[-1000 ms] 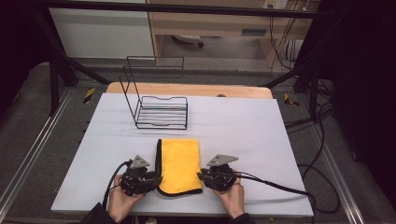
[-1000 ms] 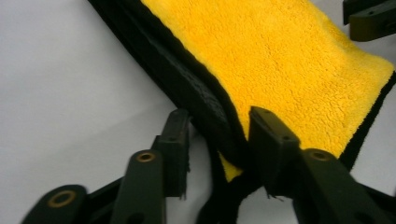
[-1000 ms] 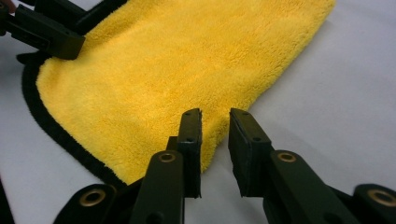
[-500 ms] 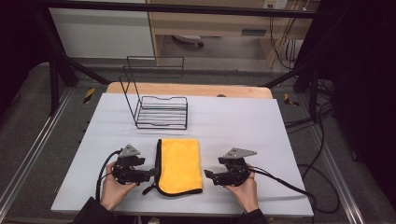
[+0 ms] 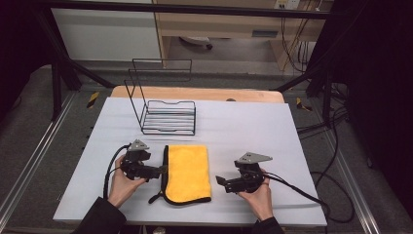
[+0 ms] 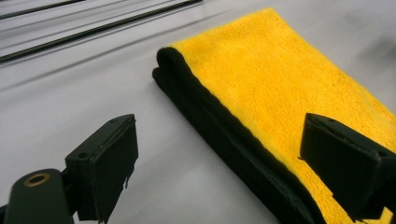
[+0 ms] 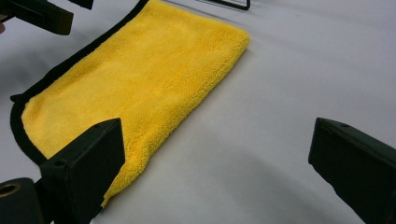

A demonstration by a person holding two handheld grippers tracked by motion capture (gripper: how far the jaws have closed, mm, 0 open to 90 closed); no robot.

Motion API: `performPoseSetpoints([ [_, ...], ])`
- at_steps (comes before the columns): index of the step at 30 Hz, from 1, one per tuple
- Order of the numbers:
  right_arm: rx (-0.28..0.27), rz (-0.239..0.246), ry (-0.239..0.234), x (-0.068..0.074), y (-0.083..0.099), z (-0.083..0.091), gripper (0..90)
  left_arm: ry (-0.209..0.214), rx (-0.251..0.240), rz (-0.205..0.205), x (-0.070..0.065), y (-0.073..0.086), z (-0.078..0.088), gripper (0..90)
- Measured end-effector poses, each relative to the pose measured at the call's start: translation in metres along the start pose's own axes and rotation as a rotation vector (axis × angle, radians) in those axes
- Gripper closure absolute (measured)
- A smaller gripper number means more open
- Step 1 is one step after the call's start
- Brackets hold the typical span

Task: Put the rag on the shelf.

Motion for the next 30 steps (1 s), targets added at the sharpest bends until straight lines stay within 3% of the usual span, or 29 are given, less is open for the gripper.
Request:
performPoseSetpoints([
  [8,-0.001,0.003,0.018,-0.001,0.001,0.0,2.1,-0.042,0.013,-0.053,0.007,-0.01,-0.011,11.9],
  [12,-0.005,0.005,0.025,-0.001,0.001,-0.001,1.6,-0.061,0.013,-0.056,0.014,-0.017,-0.016,13.1],
  [18,-0.001,0.012,0.027,-0.002,0.002,-0.002,1.2,-0.085,0.028,-0.012,0.026,-0.021,-0.03,17.8],
  [25,0.009,0.011,0.021,-0.001,0.004,-0.005,1.5,-0.081,0.03,0.06,0.034,-0.022,-0.044,38.7],
  [30,0.022,0.005,0.017,-0.001,0.005,-0.006,1.9,-0.074,0.045,0.076,0.035,-0.02,-0.051,48.5],
])
Point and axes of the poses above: each handheld gripper's, and its own axes: z roughly backward along the jaws, y roughly out of its underside, x roughly to its left, the point moved 8 cm from there along -z, roughly forward along the jaws, and after that the axes turned 4 degrees about y, right-handed, at the moved point
